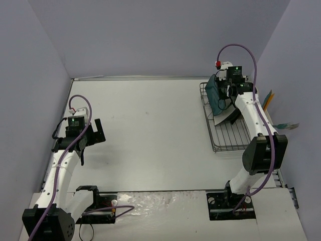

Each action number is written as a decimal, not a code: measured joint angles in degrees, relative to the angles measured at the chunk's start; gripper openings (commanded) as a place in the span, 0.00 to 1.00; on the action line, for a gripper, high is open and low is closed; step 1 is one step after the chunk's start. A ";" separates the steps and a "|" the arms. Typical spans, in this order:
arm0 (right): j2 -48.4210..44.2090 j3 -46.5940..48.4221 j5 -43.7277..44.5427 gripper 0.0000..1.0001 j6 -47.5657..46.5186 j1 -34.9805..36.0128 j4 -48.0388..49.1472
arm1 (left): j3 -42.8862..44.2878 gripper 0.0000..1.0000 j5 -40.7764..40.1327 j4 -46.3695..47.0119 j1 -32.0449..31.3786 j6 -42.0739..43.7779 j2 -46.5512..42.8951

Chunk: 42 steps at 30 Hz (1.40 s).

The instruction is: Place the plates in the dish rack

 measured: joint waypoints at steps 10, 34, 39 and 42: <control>-2.00 -3.01 0.09 0.00 1.96 -0.64 1.80 | 0.00 0.97 -0.24 0.02 0.00 0.00 0.00; -5.13 -6.20 -0.45 0.00 2.53 -2.35 1.79 | 0.00 0.97 -0.22 0.04 0.00 0.02 0.00; -5.21 -6.78 -0.97 0.00 2.76 -2.53 1.56 | 0.00 0.97 -0.22 0.05 0.00 0.01 0.00; -4.94 -6.86 -1.29 0.00 3.00 -2.54 1.51 | 0.00 0.97 -0.22 0.06 0.00 0.00 0.00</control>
